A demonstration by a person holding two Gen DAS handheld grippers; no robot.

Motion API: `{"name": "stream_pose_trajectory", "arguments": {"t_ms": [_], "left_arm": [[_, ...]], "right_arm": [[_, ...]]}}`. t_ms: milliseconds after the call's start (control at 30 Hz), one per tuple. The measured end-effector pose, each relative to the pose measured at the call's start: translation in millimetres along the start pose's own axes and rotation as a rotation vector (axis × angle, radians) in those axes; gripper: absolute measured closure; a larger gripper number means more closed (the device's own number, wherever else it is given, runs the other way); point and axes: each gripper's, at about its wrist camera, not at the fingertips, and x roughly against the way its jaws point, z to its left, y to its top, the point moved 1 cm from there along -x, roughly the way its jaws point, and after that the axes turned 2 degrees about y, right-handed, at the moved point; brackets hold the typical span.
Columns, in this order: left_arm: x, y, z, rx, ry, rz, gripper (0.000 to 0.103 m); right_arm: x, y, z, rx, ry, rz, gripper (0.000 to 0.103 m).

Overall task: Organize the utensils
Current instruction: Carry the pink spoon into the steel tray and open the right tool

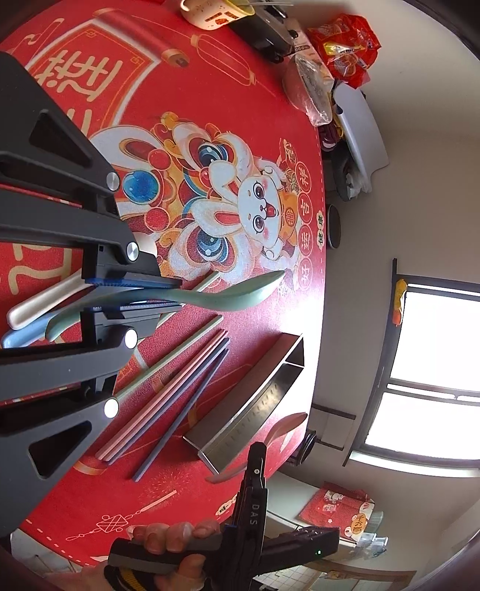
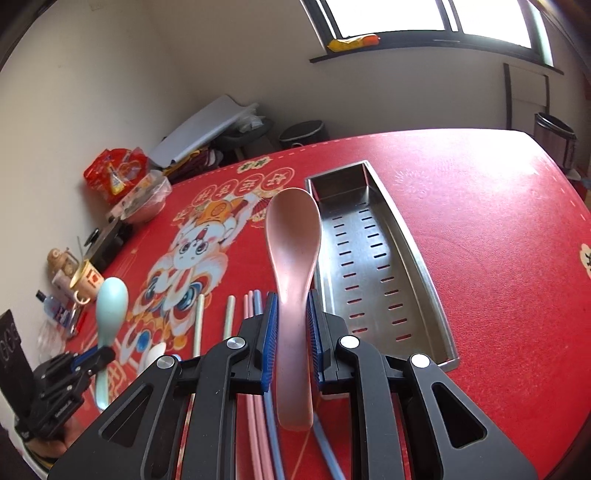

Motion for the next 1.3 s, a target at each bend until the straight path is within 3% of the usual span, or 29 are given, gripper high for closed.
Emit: {"name": "stream_pose_trajectory", "arguments": {"t_ms": [367, 567, 833, 967, 1033, 1067, 1100, 1133, 1233, 1300], "left_arm": [[-15, 5, -5, 0.012, -0.033, 0.013, 0.096], [-25, 8, -9, 0.013, -0.04, 0.03, 0.096], [-35, 15, -24, 0.006, -0.063, 0.045, 0.096], [-40, 18, -34, 0.004, -0.075, 0.053, 0.096], [-43, 20, -41, 0.003, -0.084, 0.06, 0.096], [-45, 21, -44, 0.002, -0.088, 0.065, 0.096], [-47, 22, -49, -0.002, -0.091, 0.068, 0.096], [-48, 24, -54, -0.006, -0.091, 0.071, 0.096], [-55, 28, -68, -0.02, -0.092, 0.082, 0.096], [-59, 32, -78, -0.023, -0.094, 0.093, 0.096]], "right_arm": [[-60, 19, -37, -0.013, -0.177, 0.128, 0.087], [-78, 15, -51, -0.033, -0.217, 0.171, 0.087], [-76, 15, -45, -0.001, -0.231, 0.166, 0.085], [-60, 15, -45, -0.005, -0.209, 0.103, 0.085], [-48, 13, -43, 0.012, -0.218, 0.049, 0.081], [-41, 12, -42, 0.026, -0.224, 0.017, 0.069], [-32, 11, -41, 0.041, -0.229, -0.02, 0.048], [-23, 9, -40, 0.056, -0.232, -0.068, 0.042], [-7, 8, -40, 0.07, -0.226, -0.14, 0.04], [0, 8, -48, 0.035, -0.203, -0.174, 0.033]]}}
